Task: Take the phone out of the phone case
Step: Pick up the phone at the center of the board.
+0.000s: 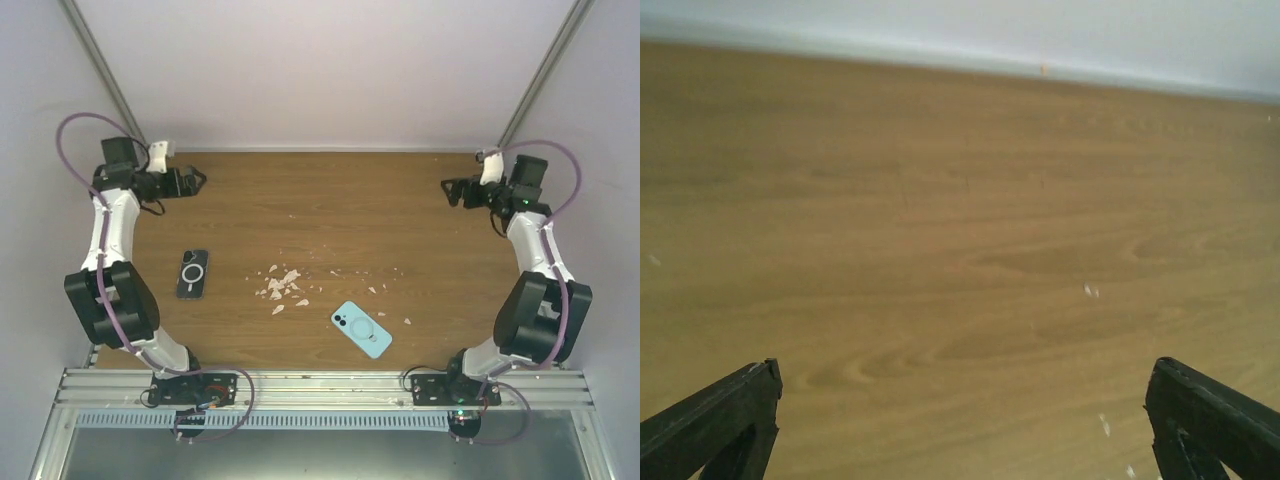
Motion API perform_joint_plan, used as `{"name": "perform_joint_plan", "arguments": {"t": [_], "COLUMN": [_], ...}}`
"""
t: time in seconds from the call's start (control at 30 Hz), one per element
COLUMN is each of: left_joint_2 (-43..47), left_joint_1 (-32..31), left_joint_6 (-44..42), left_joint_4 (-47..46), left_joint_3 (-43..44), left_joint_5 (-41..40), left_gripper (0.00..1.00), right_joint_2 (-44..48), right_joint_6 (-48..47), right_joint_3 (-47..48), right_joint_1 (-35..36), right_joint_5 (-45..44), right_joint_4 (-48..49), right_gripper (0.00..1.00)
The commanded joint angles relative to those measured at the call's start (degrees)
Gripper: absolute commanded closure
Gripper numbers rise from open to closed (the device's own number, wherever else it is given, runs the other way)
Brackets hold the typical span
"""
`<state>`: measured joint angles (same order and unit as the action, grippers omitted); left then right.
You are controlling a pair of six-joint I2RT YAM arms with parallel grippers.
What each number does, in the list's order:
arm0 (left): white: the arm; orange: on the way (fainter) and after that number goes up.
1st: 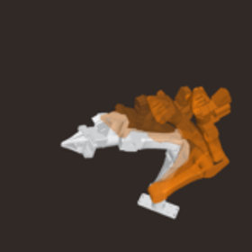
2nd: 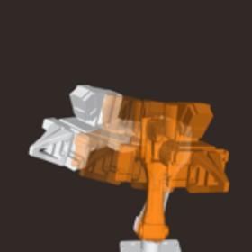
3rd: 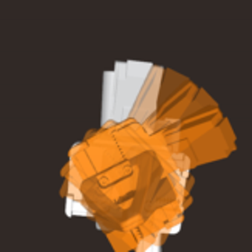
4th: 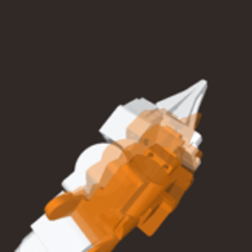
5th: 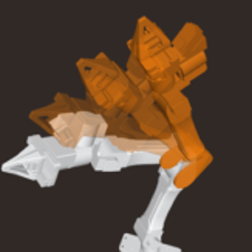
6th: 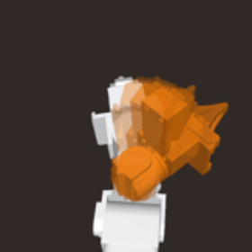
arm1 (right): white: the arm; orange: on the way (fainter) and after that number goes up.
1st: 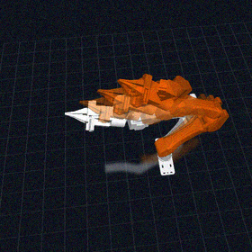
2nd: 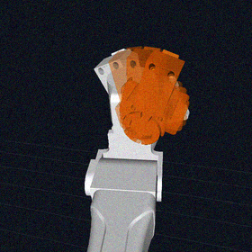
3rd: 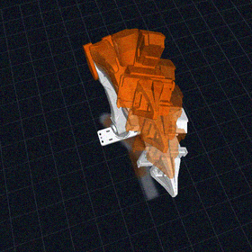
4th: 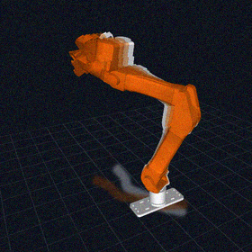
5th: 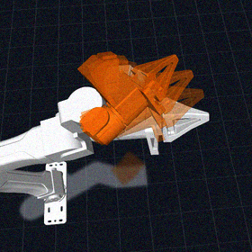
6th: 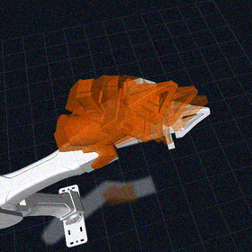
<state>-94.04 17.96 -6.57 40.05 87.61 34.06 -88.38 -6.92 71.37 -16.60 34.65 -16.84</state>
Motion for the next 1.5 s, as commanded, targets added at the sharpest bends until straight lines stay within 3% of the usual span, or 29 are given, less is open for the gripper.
{"name": "perform_joint_plan", "arguments": {"t": [0.0,0.4,1.0,1.47], "left_joint_2": [5.1,11.9,19.7,20.1], "left_joint_1": [-2.9,-7.1,-7.4,-13.4], "left_joint_6": [2.2,-2.3,-14.3,-18.0], "left_joint_4": [-6.1,-4.6,-3.1,-7.5], "left_joint_3": [-8.0,-21.8,-34.7,-44.8], "left_joint_5": [-4.2,-11.9,-25.9,-38.7], "left_gripper": [0.01,0.01,0.01,0.01], "right_joint_2": [3.1,7.9,7.9,7.5], "right_joint_6": [0.5,0.7,-0.4,-1.2], "right_joint_3": [-7.5,-20.8,-22.1,-22.4], "right_joint_1": [2.5,5.9,6.4,6.5], "right_joint_5": [-4.1,-9.1,-10.0,-9.7], "right_joint_4": [4.4,9.4,12.1,12.5], "right_gripper": [0.0,0.0,0.0,0.0]}}
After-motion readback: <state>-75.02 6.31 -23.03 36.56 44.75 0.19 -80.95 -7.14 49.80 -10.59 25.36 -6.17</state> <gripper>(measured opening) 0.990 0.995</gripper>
